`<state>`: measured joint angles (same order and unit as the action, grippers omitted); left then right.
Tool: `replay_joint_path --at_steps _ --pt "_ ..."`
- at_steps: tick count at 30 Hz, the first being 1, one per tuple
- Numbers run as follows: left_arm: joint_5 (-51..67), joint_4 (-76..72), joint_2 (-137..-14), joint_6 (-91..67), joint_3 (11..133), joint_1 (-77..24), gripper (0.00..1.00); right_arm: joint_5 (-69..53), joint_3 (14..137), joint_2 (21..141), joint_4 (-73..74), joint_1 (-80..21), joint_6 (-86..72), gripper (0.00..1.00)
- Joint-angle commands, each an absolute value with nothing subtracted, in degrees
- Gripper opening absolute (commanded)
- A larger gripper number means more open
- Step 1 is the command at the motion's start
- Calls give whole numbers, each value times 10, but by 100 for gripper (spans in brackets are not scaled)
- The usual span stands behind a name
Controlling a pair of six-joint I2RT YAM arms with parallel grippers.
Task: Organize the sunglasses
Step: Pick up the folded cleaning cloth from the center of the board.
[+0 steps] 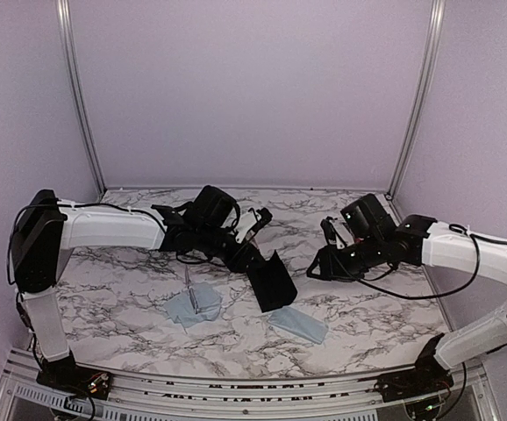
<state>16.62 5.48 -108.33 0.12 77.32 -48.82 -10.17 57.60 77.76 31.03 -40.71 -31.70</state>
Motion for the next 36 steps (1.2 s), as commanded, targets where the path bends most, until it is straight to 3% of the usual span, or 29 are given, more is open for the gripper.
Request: replay_joint_path --at_steps 1,7,11,36 --pt "154 63 -1053 37 755 -506 35 -82 458 665 350 -418 -461 44" --pt "151 12 -1023 99 702 -527 35 -142 301 533 295 -450 -633 40" --pt "136 -3 -1005 127 682 -533 35 -155 266 501 277 -470 -683 39" --pt "139 -25 -996 121 642 -535 34 -162 282 672 223 -503 -650 34"
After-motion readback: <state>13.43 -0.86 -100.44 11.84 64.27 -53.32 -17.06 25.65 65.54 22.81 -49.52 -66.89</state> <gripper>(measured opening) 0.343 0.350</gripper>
